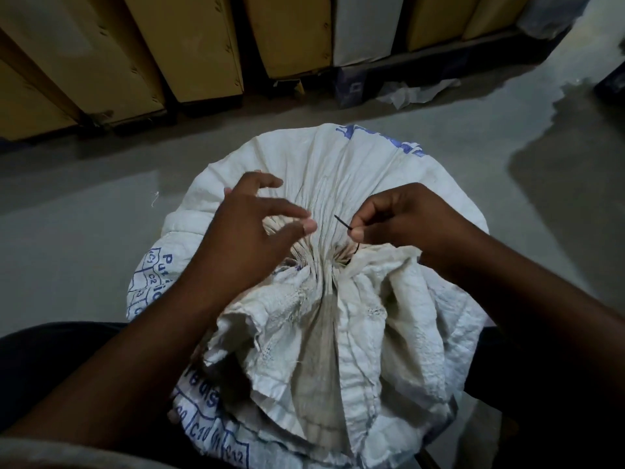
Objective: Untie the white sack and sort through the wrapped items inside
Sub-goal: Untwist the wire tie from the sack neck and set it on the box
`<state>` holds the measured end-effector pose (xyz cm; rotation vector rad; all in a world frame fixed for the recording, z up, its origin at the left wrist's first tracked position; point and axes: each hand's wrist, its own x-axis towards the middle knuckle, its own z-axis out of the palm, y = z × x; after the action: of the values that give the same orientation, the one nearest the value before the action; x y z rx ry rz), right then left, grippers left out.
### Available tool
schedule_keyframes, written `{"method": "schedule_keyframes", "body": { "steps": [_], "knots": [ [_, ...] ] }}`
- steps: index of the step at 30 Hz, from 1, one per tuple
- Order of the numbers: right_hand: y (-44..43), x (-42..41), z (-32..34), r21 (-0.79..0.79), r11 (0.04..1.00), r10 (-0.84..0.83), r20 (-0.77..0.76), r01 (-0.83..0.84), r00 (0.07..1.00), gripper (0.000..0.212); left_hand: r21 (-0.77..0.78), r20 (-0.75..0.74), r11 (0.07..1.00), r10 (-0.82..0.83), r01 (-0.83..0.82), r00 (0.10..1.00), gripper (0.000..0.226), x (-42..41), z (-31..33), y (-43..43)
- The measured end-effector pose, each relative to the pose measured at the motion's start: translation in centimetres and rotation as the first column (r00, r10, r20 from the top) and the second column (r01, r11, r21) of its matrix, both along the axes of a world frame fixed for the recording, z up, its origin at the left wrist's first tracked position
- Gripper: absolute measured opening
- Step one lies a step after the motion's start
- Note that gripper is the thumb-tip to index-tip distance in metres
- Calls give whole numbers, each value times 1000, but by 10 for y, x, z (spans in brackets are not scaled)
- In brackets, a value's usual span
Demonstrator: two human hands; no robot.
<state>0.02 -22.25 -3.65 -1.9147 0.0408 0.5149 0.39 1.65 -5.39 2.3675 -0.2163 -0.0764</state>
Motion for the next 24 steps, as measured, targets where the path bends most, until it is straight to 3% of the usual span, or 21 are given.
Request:
{"method": "schedule_keyframes", "body": {
  "steps": [3,6,8,12,15,18,20,24],
  "knots": [
    [-2,2,6,65,992,-113,114,106,987,6,-90,43,995,52,-48,998,21,3,19,-13],
    [-1,4,9,171,975,-178,198,145,964,8,-133,24,991,-12,15,1000,26,-1,18,-38],
    [-1,6,8,229,960,-214,229,162,950,9,-125,46,990,-58,63,997,25,-6,10,-51],
    [0,8,6,313,932,-271,275,181,923,14,-132,96,991,-18,30,995,3,-9,-1,-60],
    [-2,7,6,384,908,-285,279,165,917,10,-139,107,990,20,-5,994,8,-7,9,-60],
    [-10,4,8,261,956,-205,264,135,942,10,-301,49,951,91,-72,995,1,0,28,-61],
    [-11,-2,12,199,974,-151,234,104,961,9,-467,-5,876,139,-125,990,4,5,40,-64],
    [-9,-14,37,344,926,-243,230,155,942,6,-675,-83,723,124,-147,989,8,9,72,-81]
  ]
}}
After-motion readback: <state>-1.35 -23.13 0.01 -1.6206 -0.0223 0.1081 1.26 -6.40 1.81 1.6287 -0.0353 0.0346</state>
